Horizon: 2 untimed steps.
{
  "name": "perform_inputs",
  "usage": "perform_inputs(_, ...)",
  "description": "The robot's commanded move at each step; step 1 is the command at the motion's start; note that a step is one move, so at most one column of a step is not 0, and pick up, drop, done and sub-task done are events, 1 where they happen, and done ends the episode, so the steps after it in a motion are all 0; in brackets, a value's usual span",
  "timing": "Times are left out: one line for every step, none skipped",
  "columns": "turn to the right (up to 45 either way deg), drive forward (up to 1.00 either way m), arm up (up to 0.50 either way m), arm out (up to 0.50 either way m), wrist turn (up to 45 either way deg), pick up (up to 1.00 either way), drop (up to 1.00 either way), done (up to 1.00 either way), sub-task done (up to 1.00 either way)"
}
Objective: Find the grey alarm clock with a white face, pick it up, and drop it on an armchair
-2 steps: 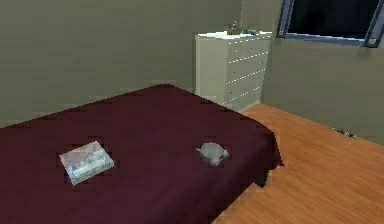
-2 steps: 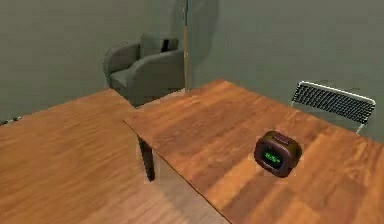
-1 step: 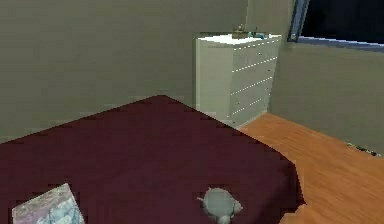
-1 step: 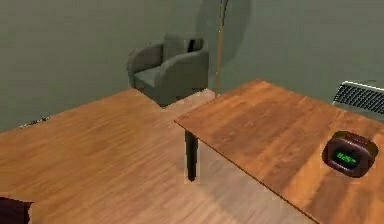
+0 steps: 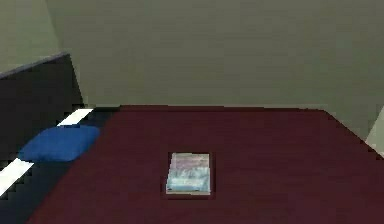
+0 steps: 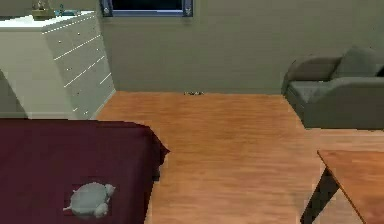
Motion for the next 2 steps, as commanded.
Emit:
perform_inputs(-36.0,0.00,0.00,0.00,0.0,0.00,0.00,0.00,0.00)
perform_inputs(0.0,0.00,0.50,0.00,0.0,0.00,0.00,0.00,0.00)
